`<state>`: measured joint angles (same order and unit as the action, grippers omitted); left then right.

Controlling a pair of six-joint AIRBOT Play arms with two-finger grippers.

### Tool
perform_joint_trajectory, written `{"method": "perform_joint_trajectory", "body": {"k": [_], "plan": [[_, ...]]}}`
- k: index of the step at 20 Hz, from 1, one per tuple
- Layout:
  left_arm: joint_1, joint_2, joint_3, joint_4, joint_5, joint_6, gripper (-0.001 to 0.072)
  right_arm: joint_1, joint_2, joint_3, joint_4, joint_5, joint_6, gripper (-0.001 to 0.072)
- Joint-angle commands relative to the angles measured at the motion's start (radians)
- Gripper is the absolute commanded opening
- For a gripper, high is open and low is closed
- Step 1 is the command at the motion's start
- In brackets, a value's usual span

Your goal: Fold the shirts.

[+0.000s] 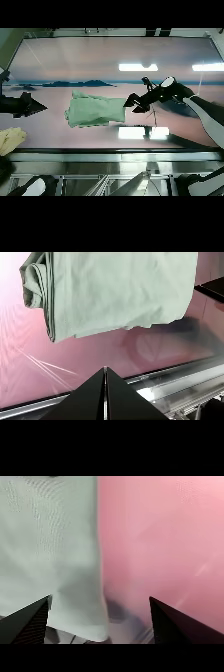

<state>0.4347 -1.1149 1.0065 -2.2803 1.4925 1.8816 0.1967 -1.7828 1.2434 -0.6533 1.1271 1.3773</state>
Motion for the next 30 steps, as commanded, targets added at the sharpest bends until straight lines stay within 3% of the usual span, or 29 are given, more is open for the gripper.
{"method": "perform_joint_trajectory", "body": {"k": [1, 4, 7, 8, 9, 12, 14, 23, 27, 30], "plan": [[0.001, 0.015, 0.001, 0.002, 0.003, 0.000, 0.0021, 0.042, -0.055, -0.004, 0.133, -0.042, -0.043, 0.0711], [0.001, 0.015, 0.001, 0.002, 0.013, 0.000, 0.0020, 0.088, -0.104, -0.004, 0.213, -0.056, -0.064, 0.0711], [0.001, 0.015, 0.001, 0.002, 0.027, 0.003, 0.0021, 0.109, -0.123, -0.003, 0.399, -0.054, -0.175, 0.0704], [0.001, 0.015, 0.000, 0.002, 0.027, 0.003, 0.0020, 0.109, -0.122, -0.003, 0.469, -0.050, -0.233, 0.0454], [0.001, 0.015, 0.001, 0.002, 0.027, 0.003, 0.0020, 0.106, -0.122, -0.003, 0.541, -0.039, -0.286, 0.0020], [0.001, 0.014, 0.000, 0.002, 0.019, 0.003, 0.0020, 0.045, -0.110, 0.003, 0.682, 0.031, -0.360, 0.0022], [0.001, 0.014, 0.000, 0.002, -0.008, 0.003, 0.0020, -0.060, -0.060, 0.003, 0.638, 0.094, -0.359, 0.0022], [-0.019, -0.044, -0.002, -0.001, -0.079, 0.004, 0.0024, -0.826, 0.445, -0.009, 0.104, 0.220, -0.158, 0.0021], [-0.142, -0.162, -0.002, -0.001, -0.080, 0.034, 0.0024, -1.231, 0.610, -0.056, -0.049, 0.229, -0.145, 0.0021], [-0.262, -0.256, -0.002, 0.002, -0.080, 0.041, 0.0025, -1.462, 0.683, -0.145, -0.350, 0.163, -0.067, 0.0021]]}}
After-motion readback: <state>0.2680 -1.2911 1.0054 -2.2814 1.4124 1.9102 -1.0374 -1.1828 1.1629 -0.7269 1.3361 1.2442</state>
